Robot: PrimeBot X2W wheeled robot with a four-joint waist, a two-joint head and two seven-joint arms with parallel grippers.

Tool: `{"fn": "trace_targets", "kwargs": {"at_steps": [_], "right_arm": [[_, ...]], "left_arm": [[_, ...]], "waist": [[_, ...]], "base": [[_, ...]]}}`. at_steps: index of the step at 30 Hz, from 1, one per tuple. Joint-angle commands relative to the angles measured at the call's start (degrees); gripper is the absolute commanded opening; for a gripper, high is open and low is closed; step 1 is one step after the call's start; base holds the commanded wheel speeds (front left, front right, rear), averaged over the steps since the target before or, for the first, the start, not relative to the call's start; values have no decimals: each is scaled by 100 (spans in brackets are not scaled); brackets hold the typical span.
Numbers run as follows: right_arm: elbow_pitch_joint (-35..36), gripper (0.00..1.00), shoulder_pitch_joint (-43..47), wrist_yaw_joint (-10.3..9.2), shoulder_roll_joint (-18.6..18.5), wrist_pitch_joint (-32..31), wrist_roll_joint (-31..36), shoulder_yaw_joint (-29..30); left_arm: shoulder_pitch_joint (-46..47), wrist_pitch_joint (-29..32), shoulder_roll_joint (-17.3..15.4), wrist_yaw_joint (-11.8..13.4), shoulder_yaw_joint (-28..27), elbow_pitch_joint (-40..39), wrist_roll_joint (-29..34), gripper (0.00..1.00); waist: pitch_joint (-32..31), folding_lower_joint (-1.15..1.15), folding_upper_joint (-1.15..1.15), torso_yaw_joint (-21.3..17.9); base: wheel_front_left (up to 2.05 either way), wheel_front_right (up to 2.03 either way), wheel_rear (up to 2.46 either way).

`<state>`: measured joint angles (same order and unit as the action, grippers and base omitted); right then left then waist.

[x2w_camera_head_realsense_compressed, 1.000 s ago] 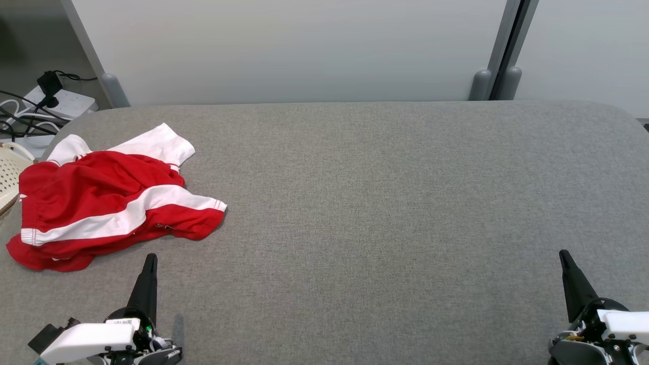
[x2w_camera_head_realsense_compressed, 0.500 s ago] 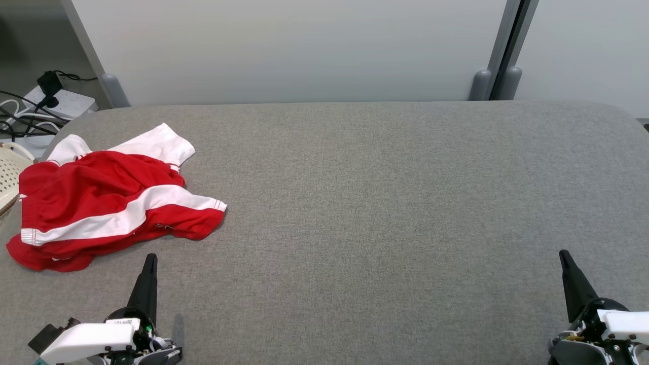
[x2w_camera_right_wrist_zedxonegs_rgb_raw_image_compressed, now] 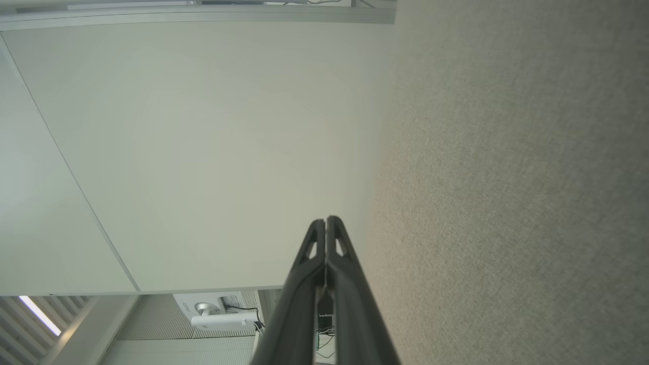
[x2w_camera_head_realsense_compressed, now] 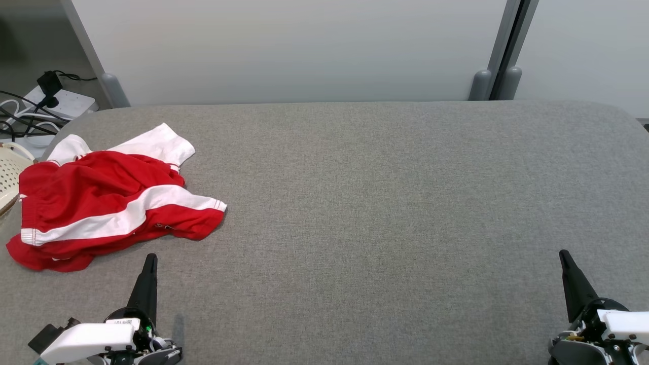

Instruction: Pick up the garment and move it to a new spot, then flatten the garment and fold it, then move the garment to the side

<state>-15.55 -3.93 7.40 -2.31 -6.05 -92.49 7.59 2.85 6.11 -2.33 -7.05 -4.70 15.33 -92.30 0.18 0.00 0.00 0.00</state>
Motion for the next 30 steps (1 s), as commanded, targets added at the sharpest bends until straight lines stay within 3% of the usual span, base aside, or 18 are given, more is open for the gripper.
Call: {"fn": "trace_targets", "kwargs": {"at_steps": [1,30], "right_arm": [[153,0,-225,9,-56,-42,30,-109],[153,0,-225,9,-56,-42,30,-109]], "left_arm": [[333,35,-54,-44,-180,-131,11,0],[333,35,-54,-44,-180,-131,11,0]], "waist": [[0,0,0,0],[0,0,0,0]], "base": [[0,0,0],[0,0,0]]}}
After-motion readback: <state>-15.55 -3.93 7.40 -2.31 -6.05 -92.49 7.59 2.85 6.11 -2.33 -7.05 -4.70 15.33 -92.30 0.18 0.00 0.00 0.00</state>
